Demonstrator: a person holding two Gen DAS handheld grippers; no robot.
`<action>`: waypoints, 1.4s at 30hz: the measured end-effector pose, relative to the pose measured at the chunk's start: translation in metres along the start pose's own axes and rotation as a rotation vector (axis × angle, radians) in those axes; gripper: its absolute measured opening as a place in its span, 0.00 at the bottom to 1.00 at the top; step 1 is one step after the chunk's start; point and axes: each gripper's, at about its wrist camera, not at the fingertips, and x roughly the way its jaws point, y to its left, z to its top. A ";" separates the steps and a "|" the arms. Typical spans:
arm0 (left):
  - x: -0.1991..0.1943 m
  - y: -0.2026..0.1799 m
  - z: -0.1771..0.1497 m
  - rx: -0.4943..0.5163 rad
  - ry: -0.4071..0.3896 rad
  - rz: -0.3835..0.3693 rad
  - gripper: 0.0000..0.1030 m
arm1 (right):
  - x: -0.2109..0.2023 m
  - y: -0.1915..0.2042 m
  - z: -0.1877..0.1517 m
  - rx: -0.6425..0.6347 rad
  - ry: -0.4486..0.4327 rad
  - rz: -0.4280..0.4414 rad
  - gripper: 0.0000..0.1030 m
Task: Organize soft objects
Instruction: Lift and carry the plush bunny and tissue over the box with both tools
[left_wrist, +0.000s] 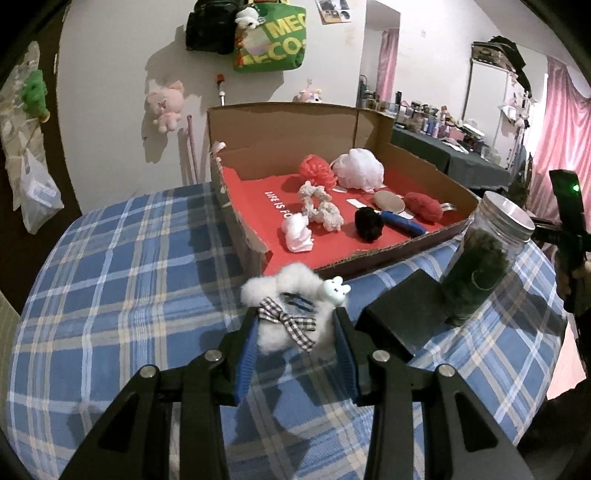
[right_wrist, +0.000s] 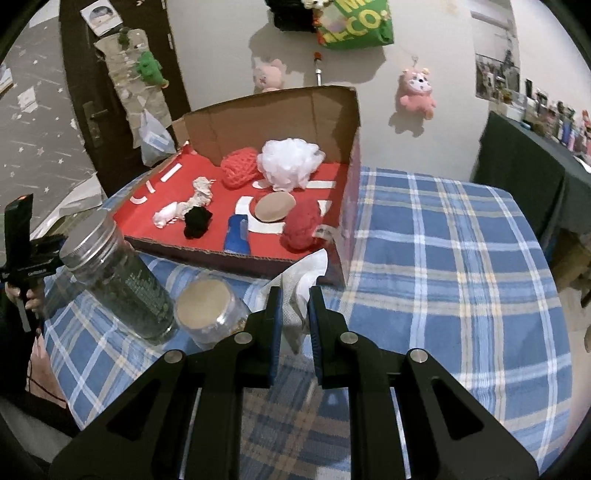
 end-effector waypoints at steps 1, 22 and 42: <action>0.000 0.001 0.001 0.006 -0.001 -0.004 0.40 | 0.001 0.001 0.001 -0.006 0.000 0.004 0.13; 0.024 -0.008 0.055 0.135 0.044 -0.118 0.40 | 0.037 0.005 0.047 -0.054 0.052 0.179 0.13; 0.129 -0.076 0.156 0.233 0.235 -0.149 0.40 | 0.132 0.026 0.127 -0.108 0.292 0.178 0.13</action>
